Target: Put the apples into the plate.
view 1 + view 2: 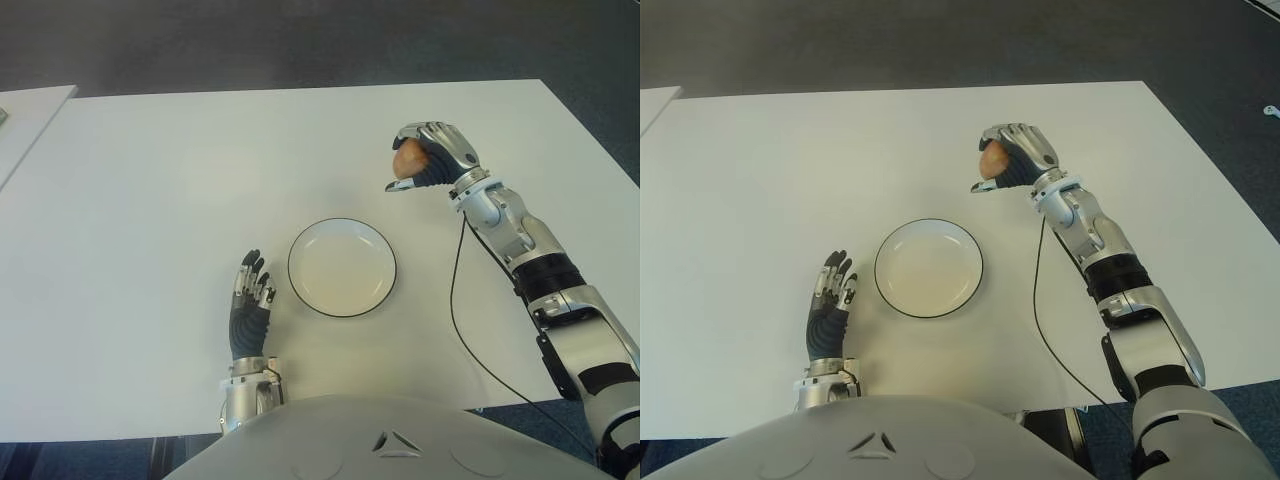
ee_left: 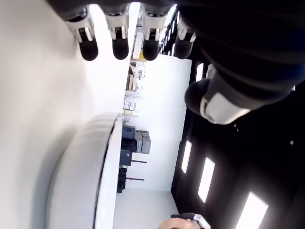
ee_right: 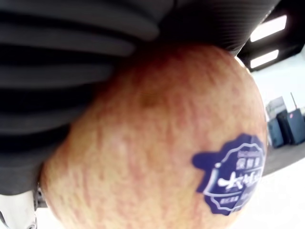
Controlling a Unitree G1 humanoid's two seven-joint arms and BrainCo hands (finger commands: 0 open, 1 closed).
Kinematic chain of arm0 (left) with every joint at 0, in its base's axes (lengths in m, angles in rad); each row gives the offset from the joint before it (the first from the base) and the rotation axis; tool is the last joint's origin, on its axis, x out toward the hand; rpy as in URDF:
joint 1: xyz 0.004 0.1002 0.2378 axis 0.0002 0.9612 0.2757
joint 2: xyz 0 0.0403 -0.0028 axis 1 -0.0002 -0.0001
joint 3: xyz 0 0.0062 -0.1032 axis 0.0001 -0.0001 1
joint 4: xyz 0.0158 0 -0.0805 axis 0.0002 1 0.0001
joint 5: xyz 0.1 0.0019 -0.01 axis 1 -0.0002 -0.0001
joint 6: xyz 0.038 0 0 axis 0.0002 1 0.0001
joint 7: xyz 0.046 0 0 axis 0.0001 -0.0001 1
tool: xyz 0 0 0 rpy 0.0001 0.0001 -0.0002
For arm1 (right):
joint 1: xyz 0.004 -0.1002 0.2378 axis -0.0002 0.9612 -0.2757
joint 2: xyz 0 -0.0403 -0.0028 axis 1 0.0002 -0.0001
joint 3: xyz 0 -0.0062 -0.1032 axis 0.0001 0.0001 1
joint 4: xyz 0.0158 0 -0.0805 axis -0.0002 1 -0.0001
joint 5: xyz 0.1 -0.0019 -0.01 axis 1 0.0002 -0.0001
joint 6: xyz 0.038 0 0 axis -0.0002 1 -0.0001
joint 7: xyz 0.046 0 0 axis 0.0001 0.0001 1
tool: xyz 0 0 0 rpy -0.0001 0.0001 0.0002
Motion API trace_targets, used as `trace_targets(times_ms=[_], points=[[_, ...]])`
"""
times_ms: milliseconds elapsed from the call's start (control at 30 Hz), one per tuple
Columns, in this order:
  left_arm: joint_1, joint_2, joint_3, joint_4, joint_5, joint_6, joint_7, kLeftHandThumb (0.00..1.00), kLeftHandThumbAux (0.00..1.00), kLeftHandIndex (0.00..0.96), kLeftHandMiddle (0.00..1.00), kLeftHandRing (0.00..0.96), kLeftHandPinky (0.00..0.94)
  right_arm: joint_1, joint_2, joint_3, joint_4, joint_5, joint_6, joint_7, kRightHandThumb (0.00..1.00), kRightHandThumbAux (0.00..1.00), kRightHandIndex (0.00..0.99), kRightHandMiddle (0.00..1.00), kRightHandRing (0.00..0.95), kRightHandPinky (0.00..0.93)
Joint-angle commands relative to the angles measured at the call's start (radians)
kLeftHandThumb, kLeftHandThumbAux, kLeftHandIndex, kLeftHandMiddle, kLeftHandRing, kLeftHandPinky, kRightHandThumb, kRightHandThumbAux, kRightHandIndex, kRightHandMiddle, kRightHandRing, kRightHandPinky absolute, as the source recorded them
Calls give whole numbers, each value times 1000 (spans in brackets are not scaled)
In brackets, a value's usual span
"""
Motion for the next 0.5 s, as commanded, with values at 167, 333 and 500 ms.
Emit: trace_targets(times_ms=[167, 333, 500], points=[[-5, -45, -1, 25, 13, -59, 10, 123, 564, 35, 37, 0, 0, 69, 55, 9, -191, 3, 51, 117, 703, 721, 440, 810, 789, 746], [-14, -48, -11, 37, -17, -90, -7, 138, 578, 48, 52, 6, 0, 103, 80, 37, -255, -18, 36, 154, 703, 721, 440, 807, 786, 734], [-1, -47, -19, 22, -5, -75, 4, 142, 592, 46, 53, 6, 0, 138, 97, 89, -326, -28, -17, 196, 701, 722, 439, 803, 783, 735]])
